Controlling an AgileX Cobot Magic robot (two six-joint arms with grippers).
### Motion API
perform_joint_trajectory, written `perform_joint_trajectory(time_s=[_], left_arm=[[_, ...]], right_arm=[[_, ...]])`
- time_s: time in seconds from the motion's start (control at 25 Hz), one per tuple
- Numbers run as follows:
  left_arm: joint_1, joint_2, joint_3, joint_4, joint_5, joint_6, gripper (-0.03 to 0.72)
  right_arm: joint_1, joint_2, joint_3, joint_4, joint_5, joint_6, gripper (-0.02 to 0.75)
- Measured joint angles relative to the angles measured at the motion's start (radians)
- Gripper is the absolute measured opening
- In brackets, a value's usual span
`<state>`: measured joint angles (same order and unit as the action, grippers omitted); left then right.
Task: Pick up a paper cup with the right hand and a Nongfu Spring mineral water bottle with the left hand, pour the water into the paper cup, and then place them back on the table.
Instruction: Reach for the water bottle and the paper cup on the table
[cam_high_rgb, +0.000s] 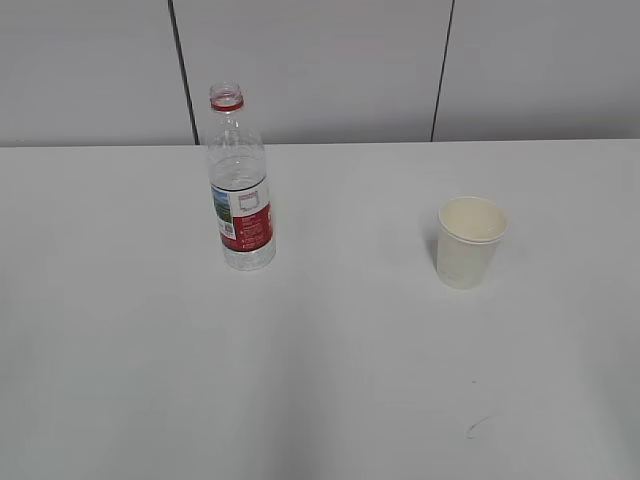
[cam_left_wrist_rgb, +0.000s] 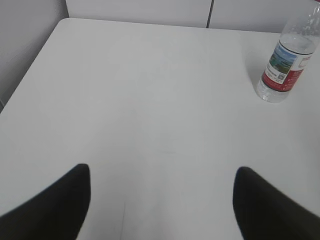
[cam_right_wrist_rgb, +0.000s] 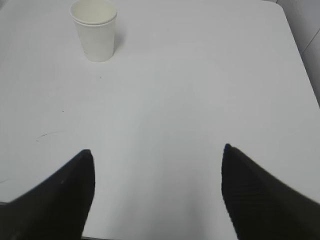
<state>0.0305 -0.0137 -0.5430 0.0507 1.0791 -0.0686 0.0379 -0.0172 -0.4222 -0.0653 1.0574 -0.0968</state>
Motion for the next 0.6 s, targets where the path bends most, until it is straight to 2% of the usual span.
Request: perform_joint_trajectory(time_s=[0.6], left_arm=[[0.0,0.0,0.0,0.0,0.0,0.0,0.526]], right_arm=[[0.0,0.0,0.0,0.0,0.0,0.0,0.582]])
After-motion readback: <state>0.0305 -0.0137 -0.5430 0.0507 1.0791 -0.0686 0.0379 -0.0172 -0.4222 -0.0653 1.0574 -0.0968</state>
